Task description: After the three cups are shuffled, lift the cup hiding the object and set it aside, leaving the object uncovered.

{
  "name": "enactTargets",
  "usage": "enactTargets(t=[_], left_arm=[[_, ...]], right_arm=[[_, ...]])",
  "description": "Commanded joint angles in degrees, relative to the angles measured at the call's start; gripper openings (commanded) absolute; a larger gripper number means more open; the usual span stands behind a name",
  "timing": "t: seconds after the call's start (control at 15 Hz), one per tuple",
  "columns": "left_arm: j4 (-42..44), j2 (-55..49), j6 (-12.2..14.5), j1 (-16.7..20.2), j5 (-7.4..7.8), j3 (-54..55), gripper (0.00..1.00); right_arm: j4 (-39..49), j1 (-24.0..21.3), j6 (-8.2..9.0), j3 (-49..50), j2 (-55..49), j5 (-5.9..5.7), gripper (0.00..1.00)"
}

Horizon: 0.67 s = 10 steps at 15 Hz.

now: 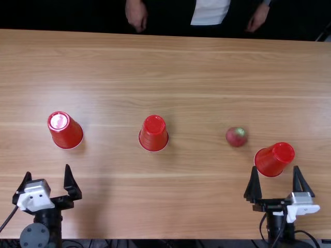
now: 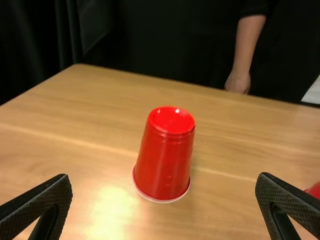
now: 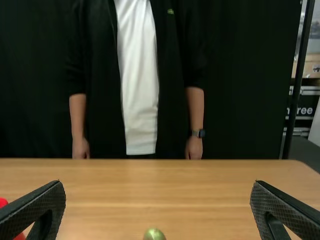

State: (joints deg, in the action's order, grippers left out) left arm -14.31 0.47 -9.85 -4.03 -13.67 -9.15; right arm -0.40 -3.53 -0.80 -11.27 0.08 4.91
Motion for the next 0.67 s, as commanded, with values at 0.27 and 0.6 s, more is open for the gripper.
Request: enactTargets(t=[0.27,0.6], left_arm=[[8.3,-0.5,12.7,-0.1,7.24,8.7,1.0],[8.3,-0.5,12.7,-0.1,8.93,9.1,1.0]], right_arm=[[1.6,-0.5,-0.15,9.3,-0.1,-0.16,1.0],[1.7,-0.4,-0.15,9.9,-0.1,-0.27,1.0]])
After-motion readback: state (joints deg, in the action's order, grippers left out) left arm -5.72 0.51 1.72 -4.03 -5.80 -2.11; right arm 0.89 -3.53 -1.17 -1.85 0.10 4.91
